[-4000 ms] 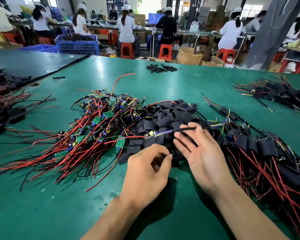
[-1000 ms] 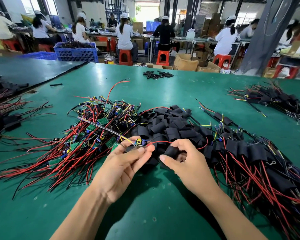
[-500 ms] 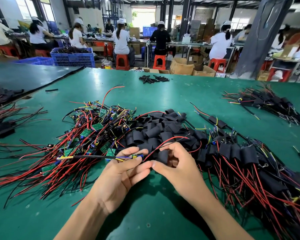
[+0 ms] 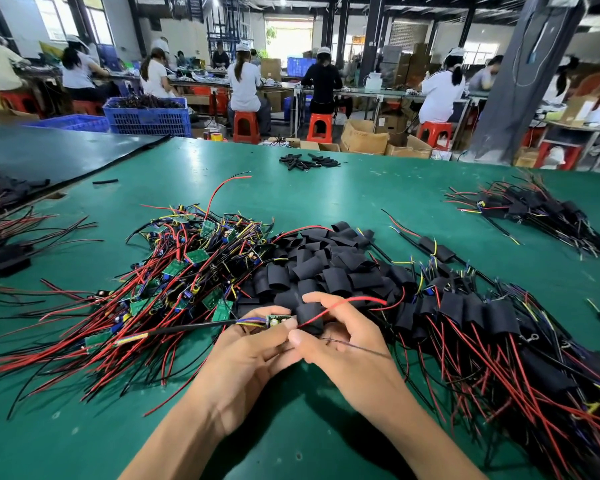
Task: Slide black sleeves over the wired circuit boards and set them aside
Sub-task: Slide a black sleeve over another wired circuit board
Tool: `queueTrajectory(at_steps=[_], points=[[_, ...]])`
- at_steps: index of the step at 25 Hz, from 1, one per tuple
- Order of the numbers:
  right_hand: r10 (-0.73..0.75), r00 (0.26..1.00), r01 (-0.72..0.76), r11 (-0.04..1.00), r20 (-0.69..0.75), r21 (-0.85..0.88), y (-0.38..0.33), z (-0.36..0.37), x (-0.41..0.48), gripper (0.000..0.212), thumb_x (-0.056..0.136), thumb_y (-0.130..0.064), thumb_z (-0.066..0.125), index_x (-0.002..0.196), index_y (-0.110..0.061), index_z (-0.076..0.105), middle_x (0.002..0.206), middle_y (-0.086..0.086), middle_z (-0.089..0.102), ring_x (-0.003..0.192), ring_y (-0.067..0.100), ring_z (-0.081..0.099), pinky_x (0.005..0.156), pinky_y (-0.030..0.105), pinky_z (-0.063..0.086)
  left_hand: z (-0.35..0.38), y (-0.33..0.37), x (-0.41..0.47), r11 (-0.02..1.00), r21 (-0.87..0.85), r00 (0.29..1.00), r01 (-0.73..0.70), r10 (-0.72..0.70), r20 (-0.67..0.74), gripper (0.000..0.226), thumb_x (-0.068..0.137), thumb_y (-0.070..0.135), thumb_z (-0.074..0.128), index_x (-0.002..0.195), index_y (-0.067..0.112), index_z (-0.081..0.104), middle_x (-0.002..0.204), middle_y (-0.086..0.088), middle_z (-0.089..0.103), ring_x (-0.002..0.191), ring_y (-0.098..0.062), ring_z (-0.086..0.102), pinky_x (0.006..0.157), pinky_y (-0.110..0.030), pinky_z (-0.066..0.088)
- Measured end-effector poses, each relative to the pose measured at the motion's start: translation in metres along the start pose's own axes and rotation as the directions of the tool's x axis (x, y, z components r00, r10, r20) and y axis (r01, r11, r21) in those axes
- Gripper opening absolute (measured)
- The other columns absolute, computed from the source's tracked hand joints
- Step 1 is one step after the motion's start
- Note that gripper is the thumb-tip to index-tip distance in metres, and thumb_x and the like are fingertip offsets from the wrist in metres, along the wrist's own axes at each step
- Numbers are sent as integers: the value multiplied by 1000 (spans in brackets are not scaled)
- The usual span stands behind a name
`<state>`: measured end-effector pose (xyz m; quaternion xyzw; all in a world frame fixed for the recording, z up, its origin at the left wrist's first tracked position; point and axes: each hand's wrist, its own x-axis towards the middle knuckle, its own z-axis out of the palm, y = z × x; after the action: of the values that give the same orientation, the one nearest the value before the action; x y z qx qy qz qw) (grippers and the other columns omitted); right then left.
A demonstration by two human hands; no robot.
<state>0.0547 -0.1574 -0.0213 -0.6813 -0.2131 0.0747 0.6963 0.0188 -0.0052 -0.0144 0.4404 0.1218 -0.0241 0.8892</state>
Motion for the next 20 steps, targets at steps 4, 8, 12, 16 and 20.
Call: queueTrajectory(at_steps=[4, 8, 12, 16, 20], points=[[20, 997, -14, 997, 73, -76, -5, -5, 2, 33, 81, -17, 67, 111, -29, 70, 94, -5, 75, 73, 14, 70, 71, 16, 49, -2, 2, 3, 998, -31, 993, -56, 53, -109, 25, 63, 8, 78, 86, 6, 70, 74, -17, 68, 59, -19, 67, 55, -24, 58], [-3, 1000, 3, 994, 4, -106, -2, -6, 4, 19, 91, -23, 61, 106, -31, 69, 88, -4, 73, 70, 16, 71, 65, 22, 49, -2, 3, 3, 997, 0, 985, -76, 75, -152, 29, 63, 14, 78, 89, 6, 67, 72, -16, 66, 57, -17, 66, 52, -22, 56], [-10, 999, 7, 998, -33, -65, 2, -12, 7, 12, 94, -12, 66, 99, -23, 65, 81, -4, 71, 68, 17, 70, 63, 22, 51, 0, 2, 1, 998, 3, 986, -55, 54, -160, 32, 62, 14, 78, 90, 7, 67, 70, -17, 67, 54, -16, 67, 50, -21, 56], [21, 997, -17, 997, -70, 70, -1, -12, 8, 15, 90, -4, 71, 90, -5, 56, 69, 15, 65, 57, 19, 65, 58, 22, 50, 0, 4, 2, 998, -7, 988, -64, 62, -144, 38, 61, 13, 79, 96, 6, 66, 70, -14, 68, 57, -16, 68, 52, -22, 57], [73, 992, -56, 987, -105, 151, -3, -10, 8, 12, 89, -1, 70, 91, 0, 59, 73, 26, 69, 59, 21, 70, 59, 21, 53, -1, 3, 3, 997, -11, 989, -75, 73, -126, 35, 63, 12, 79, 95, 6, 67, 73, -15, 69, 62, -18, 69, 56, -24, 58]])
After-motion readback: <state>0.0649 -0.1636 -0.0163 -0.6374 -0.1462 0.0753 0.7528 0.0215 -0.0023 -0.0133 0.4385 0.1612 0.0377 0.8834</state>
